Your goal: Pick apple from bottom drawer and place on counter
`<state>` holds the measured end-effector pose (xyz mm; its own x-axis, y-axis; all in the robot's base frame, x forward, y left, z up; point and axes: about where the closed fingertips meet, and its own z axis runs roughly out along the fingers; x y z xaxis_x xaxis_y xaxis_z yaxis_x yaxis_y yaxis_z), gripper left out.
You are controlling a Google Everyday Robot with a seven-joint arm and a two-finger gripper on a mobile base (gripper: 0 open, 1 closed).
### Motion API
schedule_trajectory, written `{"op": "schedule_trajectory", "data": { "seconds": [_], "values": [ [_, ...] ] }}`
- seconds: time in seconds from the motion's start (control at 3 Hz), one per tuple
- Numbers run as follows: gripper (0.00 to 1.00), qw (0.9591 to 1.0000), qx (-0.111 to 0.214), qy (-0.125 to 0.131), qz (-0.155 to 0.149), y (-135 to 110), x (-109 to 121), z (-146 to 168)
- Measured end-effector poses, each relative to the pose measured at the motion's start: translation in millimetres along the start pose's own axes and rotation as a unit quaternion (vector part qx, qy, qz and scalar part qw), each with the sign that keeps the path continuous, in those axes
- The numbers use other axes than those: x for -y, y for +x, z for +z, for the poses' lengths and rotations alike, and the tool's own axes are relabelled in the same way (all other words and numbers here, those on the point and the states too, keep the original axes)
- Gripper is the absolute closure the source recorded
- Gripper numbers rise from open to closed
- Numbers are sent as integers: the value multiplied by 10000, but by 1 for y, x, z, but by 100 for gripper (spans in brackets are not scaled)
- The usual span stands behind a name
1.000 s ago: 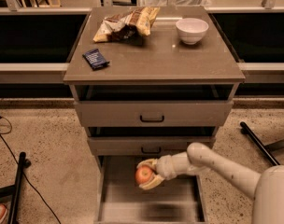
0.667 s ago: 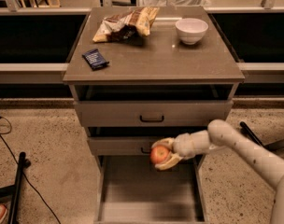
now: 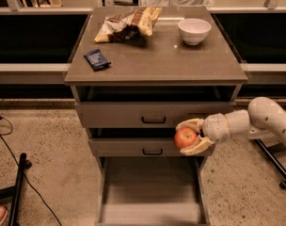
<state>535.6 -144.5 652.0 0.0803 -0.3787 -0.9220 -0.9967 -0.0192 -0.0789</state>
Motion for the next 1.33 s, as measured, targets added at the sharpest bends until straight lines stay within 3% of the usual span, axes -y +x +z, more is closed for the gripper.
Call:
{"op": "schedule_trajectory", "data": {
  "seconds": [0.33, 0.67, 1.33],
  "values": [
    [100, 10000, -40, 41, -18, -6, 2, -5],
    [100, 9997, -182, 116, -70, -39, 31, -12],
    [100, 9982, -394, 320, -326, -175, 102, -63]
  ]
}}
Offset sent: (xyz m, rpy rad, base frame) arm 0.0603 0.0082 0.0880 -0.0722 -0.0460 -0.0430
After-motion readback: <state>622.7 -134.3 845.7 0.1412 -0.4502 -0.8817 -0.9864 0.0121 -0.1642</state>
